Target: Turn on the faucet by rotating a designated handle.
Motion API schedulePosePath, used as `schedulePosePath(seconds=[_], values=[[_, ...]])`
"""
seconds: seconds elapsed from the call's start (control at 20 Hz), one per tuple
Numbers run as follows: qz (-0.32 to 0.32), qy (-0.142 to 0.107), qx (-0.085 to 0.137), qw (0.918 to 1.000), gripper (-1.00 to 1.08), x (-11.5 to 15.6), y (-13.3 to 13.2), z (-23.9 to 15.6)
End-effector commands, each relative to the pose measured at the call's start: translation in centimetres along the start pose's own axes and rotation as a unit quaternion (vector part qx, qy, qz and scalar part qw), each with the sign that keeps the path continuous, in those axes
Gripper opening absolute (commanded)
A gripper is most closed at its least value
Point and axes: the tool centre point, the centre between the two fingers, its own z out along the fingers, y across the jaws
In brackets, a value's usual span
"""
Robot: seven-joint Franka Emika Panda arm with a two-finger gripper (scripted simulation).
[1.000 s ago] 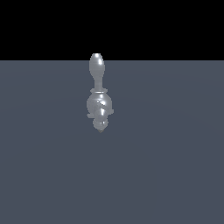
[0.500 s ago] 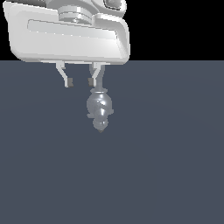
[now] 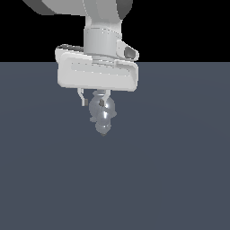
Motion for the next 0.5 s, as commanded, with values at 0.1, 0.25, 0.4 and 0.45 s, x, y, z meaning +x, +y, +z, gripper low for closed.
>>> schedulePosePath(seconds=[0.1,0.25,0.4,0.45], values=[[-0.113,0.023,0.004,0.9933,-0.47,4.2,-11.4,2.5],[-0.117,-0.012,-0.023,0.9928,0.41,0.7,-12.1,7.3],[-0.189,-0.002,-0.046,0.9809,0.45,1.6,-11.9,8.0],[-0.163,-0.033,-0.042,0.9851,0.75,-2.4,-8.4,10.7]])
